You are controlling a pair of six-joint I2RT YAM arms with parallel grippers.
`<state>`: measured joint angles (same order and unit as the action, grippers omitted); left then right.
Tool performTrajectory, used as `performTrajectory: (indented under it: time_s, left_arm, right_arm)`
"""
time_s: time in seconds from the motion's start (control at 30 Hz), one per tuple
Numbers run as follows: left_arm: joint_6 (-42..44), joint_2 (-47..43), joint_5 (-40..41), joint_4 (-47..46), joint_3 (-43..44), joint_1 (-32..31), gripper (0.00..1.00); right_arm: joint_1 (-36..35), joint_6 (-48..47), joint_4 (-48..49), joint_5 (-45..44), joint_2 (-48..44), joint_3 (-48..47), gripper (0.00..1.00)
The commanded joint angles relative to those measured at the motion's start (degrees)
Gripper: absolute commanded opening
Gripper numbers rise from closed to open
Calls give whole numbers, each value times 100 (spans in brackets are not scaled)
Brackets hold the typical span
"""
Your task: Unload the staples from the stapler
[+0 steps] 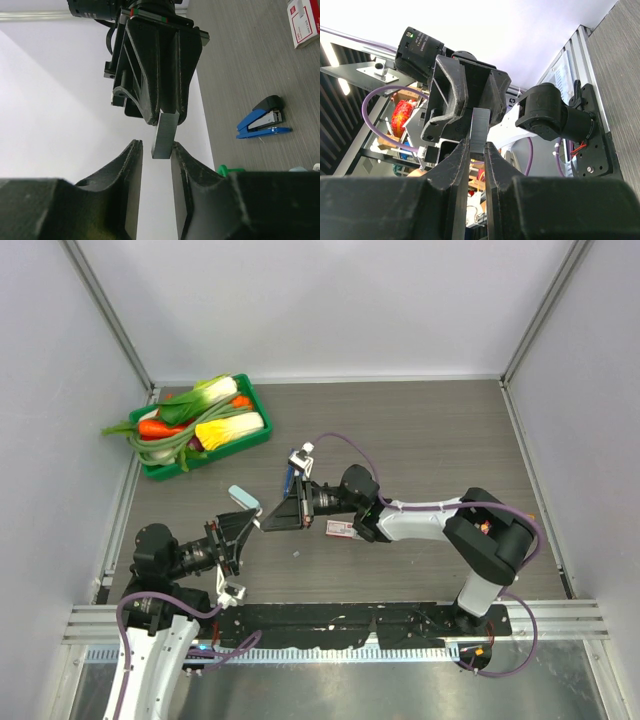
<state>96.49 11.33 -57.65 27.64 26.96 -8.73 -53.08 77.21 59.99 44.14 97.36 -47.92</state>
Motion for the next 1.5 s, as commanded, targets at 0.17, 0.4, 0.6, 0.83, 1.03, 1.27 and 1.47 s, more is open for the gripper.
performTrajectory:
  time_s: [0.17,0.4,0.6,0.83,1.03,1.27,1.47]
  left_arm:
    - [-42,-35,-80,-215,20,-6,19]
    - [-183,-52,148,136,125,-6,9]
    - [81,246,920,1400,397,-6,7]
    - [-2140,1580,1905,1841,1282,-6,0]
    - [-3821,3338,1784,3447,2600,-6,0]
    - [-4279,4421,124,5742,3693,-6,5]
    - [-4173,5236,-739,6754,4212,-110,4]
  right_arm:
    - [-53,198,444,68,178,-279,2]
    - [-1,154,383,86,283,-393,3]
    - [428,-914,-957,95,64,-665,28]
    - [948,-3960,-4132,-712,-691,-1421,56]
    - [914,-5723,-5093,-1461,-1500,-1291,63]
    - [326,-6962,-4646,-1662,-2484,-429,64]
    - [-527,-7886,-5154,-2312,-2793,-586,62]
